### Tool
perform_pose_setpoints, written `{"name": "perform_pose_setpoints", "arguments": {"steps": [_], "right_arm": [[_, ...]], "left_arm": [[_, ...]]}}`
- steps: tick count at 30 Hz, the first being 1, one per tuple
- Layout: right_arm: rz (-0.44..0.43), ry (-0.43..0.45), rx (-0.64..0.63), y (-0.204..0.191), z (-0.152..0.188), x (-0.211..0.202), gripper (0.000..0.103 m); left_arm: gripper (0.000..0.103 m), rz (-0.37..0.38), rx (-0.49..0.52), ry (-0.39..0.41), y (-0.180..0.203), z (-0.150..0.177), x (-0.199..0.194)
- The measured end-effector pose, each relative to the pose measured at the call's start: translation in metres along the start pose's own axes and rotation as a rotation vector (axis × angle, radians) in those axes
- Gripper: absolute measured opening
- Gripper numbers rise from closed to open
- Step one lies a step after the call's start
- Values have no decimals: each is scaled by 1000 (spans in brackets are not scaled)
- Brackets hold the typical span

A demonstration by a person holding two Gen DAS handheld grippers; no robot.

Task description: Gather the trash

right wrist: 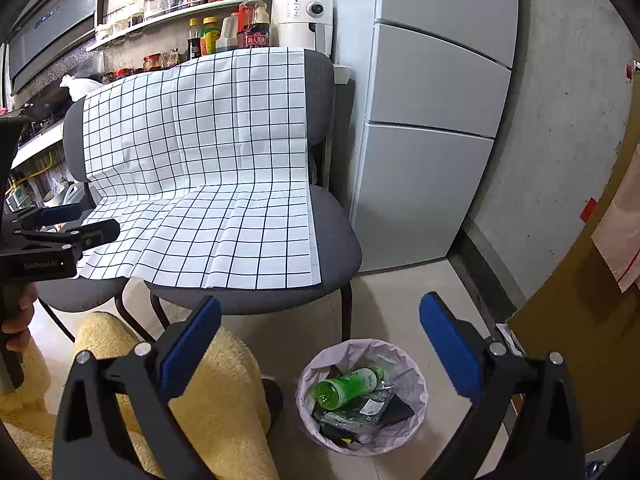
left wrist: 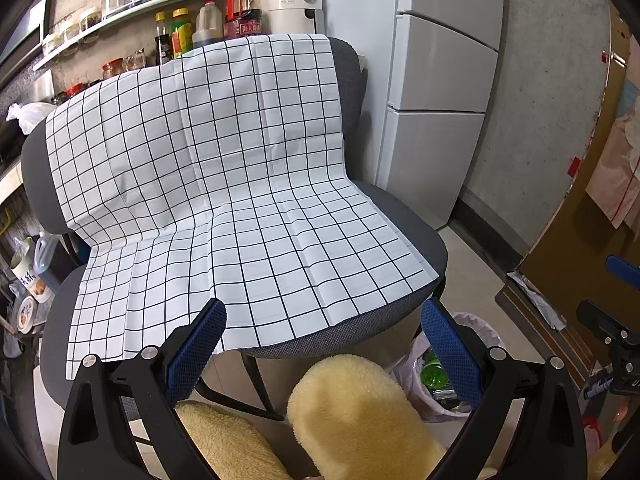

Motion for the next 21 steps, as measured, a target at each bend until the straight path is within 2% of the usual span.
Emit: {"name": "perform_pose_setpoints", "arguments": {"steps": [13,18,21], "right_arm": [[-2,-6,8,2,1,3,97],[-37,-29,10,-1,-1,20,97],[-78,-60,2,-7,-4,44,97]], "left_arm": [[97,2,4,13,0,2,1],[97,12,-32,-65,-8,7,22],[97,-22,-53,-109,-21,16,43]]}}
Point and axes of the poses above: each gripper's, at about its wrist camera, not at the fingertips, and x roughly the way its jaws point, y to its right, z to its underside, the point moved 3 cm from there along x, roughly the way its jaws point, and after that the axes turned 13 degrees about -z, right-handed, at the moved point
